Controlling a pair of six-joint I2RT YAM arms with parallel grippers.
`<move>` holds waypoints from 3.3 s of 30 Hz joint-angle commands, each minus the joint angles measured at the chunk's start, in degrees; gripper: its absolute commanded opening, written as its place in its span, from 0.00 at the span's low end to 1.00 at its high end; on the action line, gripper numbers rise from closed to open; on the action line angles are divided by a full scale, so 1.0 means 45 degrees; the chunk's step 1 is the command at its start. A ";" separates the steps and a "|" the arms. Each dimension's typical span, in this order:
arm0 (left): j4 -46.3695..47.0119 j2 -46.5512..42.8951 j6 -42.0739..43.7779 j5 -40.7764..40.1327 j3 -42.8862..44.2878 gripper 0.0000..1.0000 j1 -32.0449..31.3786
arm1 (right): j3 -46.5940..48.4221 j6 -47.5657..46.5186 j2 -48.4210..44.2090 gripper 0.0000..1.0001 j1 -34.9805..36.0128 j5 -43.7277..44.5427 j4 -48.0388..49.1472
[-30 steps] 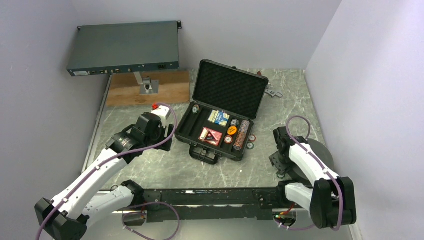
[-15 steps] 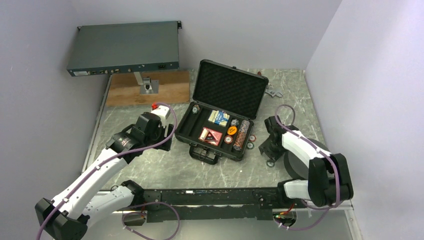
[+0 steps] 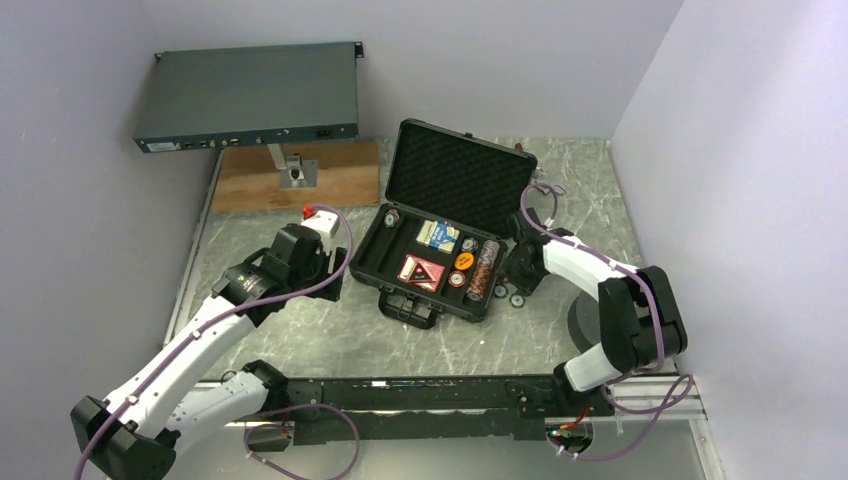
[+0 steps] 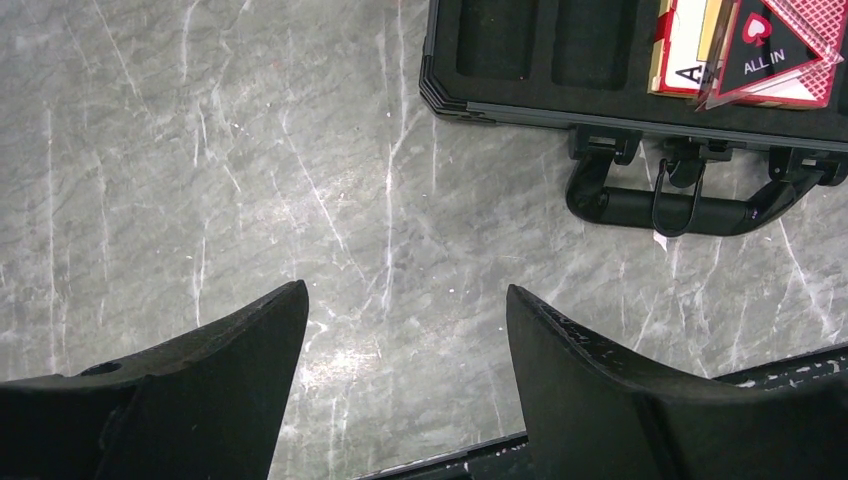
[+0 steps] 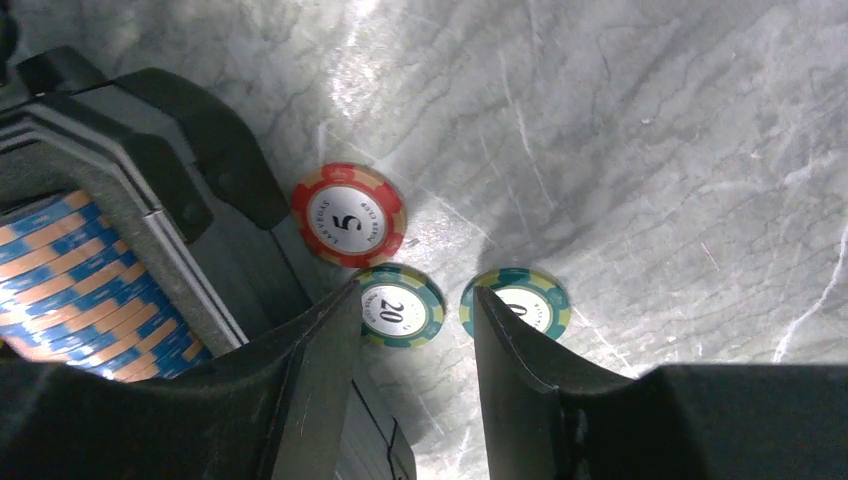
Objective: Pack up texas hold em set
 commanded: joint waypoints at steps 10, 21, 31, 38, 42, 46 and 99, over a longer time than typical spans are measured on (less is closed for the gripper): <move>0.0228 0.0115 0.0209 -0.0338 -0.0037 0.77 0.0119 | 0.1089 -0.1876 -0.1637 0.51 0.0063 0.1147 -0.1650; 0.0213 0.0383 0.0216 -0.0379 0.0002 0.76 0.0127 | -0.0765 -0.4358 -0.2485 0.87 0.0033 -0.0743 -0.0104; 0.0213 0.0405 0.0230 -0.0438 0.0002 0.76 0.0132 | -0.1388 -0.4491 -0.1860 0.76 -0.0016 -0.0309 0.0120; 0.0208 0.0441 0.0234 -0.0470 0.0002 0.76 0.0125 | -0.1513 -0.4503 -0.1312 0.72 -0.0035 -0.0135 0.0336; 0.0205 0.0429 0.0231 -0.0498 0.0001 0.76 0.0129 | -0.1495 -0.4413 -0.0971 0.69 -0.0035 0.0121 0.0394; 0.0185 0.0454 0.0231 -0.0527 -0.0002 0.76 0.0136 | -0.1395 -0.4284 -0.0694 0.63 -0.0035 0.0475 0.0294; 0.0169 0.0212 0.0230 -0.0568 0.0022 0.76 0.0143 | -0.0142 -0.4599 -0.1867 0.41 -0.0016 0.0493 -0.1078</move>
